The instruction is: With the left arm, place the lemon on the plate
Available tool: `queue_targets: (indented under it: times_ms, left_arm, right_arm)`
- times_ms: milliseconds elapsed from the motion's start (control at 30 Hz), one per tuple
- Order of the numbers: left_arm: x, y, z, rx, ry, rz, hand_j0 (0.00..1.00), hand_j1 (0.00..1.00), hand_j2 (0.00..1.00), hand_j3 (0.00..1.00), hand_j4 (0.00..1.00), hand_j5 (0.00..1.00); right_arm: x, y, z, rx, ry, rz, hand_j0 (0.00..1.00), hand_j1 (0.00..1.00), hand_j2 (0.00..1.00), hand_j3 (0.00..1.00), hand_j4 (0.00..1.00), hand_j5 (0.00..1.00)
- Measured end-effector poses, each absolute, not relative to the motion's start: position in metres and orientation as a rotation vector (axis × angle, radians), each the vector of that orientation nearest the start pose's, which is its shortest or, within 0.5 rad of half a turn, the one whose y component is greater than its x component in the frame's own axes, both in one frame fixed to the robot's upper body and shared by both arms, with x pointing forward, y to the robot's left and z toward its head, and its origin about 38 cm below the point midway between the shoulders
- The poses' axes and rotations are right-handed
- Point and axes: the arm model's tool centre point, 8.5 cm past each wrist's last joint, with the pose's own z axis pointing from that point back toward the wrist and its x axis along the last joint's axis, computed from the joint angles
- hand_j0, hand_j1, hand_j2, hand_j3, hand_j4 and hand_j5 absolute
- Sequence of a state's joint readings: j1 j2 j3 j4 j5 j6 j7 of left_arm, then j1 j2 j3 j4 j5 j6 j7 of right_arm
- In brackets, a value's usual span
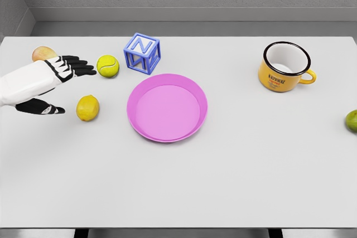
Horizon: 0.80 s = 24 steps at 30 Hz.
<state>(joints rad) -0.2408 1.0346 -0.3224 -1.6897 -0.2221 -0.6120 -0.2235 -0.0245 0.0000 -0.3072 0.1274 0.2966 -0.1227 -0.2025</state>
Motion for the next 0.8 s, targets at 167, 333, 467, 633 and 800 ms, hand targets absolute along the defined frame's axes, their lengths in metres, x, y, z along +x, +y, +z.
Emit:
queue_targets:
  times_ms: [167,333,467,633,800]
  left_arm:
    - [0.361,0.354,0.242,0.423,-1.673,-1.84,1.0,1.0,1.0,1.0,1.0,1.0]
    - [0.362,0.361,0.232,0.406,-1.522,-1.938,1.0,1.0,1.0,1.0,1.0,1.0]
    - [0.373,0.365,0.224,0.488,-1.453,-1.979,1.0,1.0,1.0,1.0,1.0,1.0]
    - [0.394,0.332,0.218,0.548,-1.44,-2.089,1.0,1.0,1.0,1.0,1.0,1.0]
    - [0.393,0.318,0.193,0.499,-1.382,-2.142,1.0,1.0,1.0,1.0,1.0,1.0]
  right_arm:
    - [-0.014,-0.275,-0.257,-0.251,-0.023,-0.014,1.0,1.0,1.0,1.0,1.0,1.0]
    - [-0.014,-0.275,-0.257,-0.251,-0.023,-0.013,1.0,1.0,1.0,1.0,1.0,1.0]
    - [-0.014,-0.275,-0.257,-0.251,-0.023,-0.013,1.0,1.0,1.0,1.0,1.0,1.0]
    - [-0.014,-0.275,-0.257,-0.251,-0.024,-0.013,1.0,1.0,1.0,1.0,1.0,1.0]
    - [-0.014,-0.275,-0.257,-0.251,-0.024,-0.013,1.0,1.0,1.0,1.0,1.0,1.0]
